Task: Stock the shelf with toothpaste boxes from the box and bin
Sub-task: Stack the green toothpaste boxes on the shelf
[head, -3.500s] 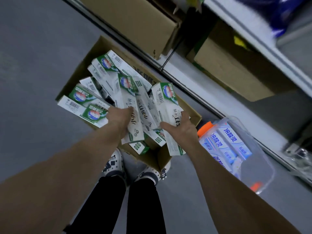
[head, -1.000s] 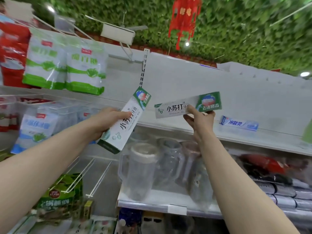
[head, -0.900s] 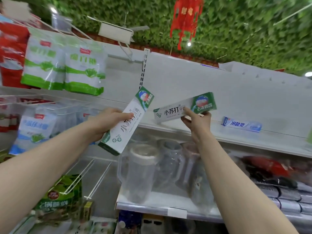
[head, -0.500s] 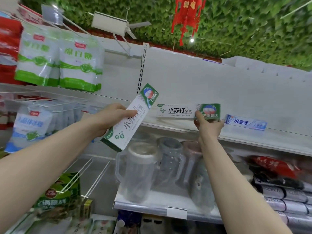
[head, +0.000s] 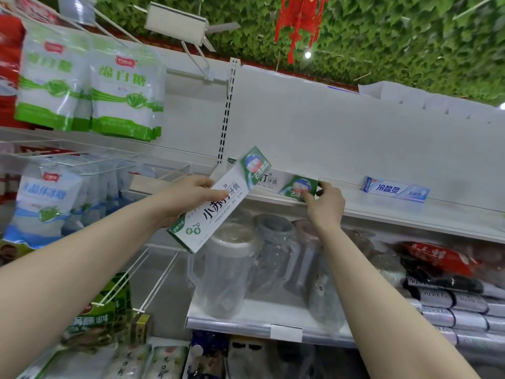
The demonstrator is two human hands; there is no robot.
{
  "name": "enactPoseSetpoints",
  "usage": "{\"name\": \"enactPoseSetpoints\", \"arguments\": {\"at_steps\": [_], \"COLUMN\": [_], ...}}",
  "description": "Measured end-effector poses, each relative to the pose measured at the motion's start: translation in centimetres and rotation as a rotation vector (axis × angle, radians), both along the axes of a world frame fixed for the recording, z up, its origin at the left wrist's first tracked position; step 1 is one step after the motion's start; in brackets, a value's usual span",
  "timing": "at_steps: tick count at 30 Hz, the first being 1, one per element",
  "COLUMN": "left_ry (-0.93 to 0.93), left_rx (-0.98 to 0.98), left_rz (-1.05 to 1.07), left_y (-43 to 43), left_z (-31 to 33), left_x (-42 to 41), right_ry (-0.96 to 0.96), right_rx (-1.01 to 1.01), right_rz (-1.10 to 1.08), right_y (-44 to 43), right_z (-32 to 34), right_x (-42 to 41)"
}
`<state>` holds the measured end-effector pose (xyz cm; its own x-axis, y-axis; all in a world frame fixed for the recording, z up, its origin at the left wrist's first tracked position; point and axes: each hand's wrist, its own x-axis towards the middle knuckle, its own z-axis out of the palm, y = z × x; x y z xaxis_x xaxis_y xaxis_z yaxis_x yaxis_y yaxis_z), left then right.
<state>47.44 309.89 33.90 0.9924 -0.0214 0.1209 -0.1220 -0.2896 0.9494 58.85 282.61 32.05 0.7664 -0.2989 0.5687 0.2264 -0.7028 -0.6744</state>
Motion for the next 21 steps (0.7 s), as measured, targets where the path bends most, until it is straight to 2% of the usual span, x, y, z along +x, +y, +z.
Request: {"name": "enactPoseSetpoints", "arguments": {"at_steps": [3,5,10,13,16,21], "left_ry": [-0.002,-0.017,-0.094,-0.122,-0.18,-0.299], "left_rx": [0.045,0.101,0.266,0.418,0.576,0.746], "left_rz": [-0.042,-0.063,-0.151,-0.191,-0.204,-0.205], "left_y": [-0.2,-0.4,-1.6,-1.9,-2.4,-3.9], "left_z": [-0.6,-0.9,-0.7,-0.3,0.2,2.3], "left_x": [0.0,0.0,-0.7,-0.7,-0.6,-0.3], "right_ry": [-0.187,-0.251,0.012,0.163,0.266,0.206], "right_rx": [0.026,0.023,-0.048,0.038,0.12,0.269], "right_rz": [0.009,0.105,0.5,0.688,0.761,0.753], "right_y": [0.5,1.0,1.5,0.0,-1.7,-3.5], "right_z": [-0.3,-0.1,0.9,0.8,0.9,1.0], "right_x": [-2.2,-3.8,-7.6,-8.4,-9.2,-10.2]}}
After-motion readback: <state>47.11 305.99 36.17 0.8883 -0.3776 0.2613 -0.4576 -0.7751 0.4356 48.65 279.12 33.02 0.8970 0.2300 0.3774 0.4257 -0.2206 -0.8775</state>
